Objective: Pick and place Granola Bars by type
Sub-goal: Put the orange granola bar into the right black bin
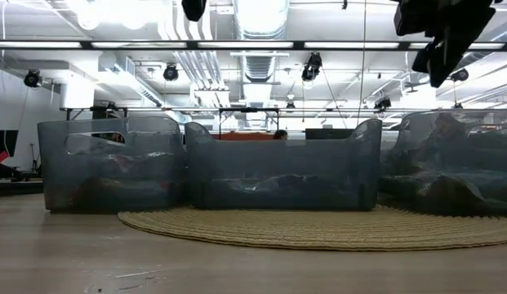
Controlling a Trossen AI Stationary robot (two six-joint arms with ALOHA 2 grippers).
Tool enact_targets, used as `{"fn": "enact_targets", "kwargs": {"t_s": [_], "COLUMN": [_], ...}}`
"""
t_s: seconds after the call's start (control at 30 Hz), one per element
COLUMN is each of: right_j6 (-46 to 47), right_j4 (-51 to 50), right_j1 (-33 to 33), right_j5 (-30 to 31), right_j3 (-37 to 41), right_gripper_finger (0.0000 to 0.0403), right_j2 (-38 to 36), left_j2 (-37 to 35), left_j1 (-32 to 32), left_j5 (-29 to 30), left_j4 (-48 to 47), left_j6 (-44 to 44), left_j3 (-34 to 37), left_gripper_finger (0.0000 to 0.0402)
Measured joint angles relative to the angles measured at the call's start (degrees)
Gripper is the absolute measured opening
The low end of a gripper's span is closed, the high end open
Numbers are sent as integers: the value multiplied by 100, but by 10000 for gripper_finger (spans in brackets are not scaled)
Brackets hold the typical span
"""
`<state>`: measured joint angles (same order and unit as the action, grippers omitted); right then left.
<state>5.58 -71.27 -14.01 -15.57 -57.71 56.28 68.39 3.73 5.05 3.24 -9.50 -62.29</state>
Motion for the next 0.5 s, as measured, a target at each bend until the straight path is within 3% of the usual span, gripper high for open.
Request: {"fn": "enact_targets", "kwargs": {"t_s": [0.13, 0.5], "right_j6": [-306, -685], "right_j4": [25, 181], "right_j1": [234, 592], "right_j5": [7, 46], "right_j3": [21, 260], "right_gripper_finger": [235, 233], "right_j2": [206, 825], "left_j2": [-51, 31], "left_j1": [0, -4], "left_j5": [247, 254], "left_j4": [-16, -38], "left_j6": [-11, -13], "left_j3": [86, 60], "left_gripper_finger": [0, 0]}}
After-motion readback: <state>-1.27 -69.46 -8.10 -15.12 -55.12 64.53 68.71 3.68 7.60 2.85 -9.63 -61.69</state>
